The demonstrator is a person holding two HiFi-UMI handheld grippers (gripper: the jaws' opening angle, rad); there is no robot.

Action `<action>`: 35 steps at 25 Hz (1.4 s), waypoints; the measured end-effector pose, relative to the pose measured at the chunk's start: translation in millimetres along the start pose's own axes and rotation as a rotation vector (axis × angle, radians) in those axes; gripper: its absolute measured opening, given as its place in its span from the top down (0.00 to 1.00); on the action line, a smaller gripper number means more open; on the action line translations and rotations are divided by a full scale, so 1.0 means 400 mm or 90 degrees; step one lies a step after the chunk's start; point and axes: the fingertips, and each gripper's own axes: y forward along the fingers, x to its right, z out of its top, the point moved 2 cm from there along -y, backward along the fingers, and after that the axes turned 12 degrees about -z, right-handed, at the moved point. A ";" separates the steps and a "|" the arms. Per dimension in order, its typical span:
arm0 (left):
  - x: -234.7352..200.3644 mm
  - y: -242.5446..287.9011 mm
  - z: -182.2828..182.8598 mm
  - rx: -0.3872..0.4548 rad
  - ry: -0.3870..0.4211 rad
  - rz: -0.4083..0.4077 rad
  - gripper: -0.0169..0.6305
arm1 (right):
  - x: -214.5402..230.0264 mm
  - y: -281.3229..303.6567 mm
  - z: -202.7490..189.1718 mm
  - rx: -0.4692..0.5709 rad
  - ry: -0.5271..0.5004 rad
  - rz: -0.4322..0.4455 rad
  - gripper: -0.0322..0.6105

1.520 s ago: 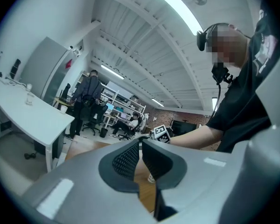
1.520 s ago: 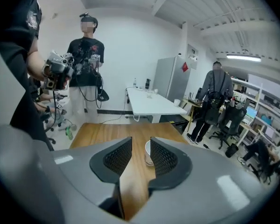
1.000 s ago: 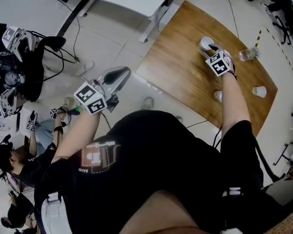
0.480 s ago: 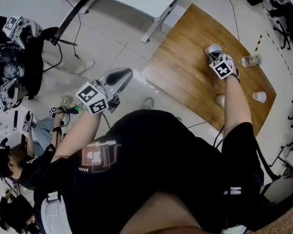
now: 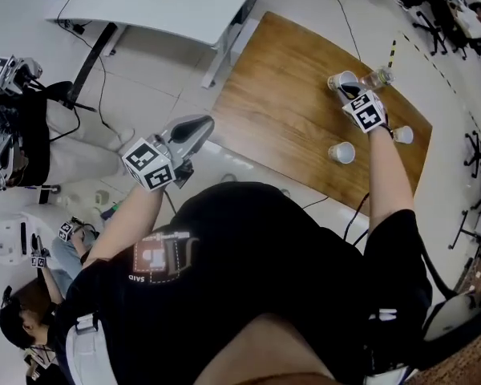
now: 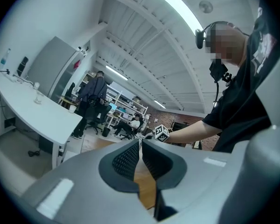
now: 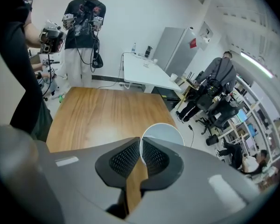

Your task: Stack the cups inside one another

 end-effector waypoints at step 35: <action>0.313 0.615 -0.089 -0.055 0.000 -0.049 0.94 | 0.468 -0.389 -0.631 0.104 0.253 -0.105 0.68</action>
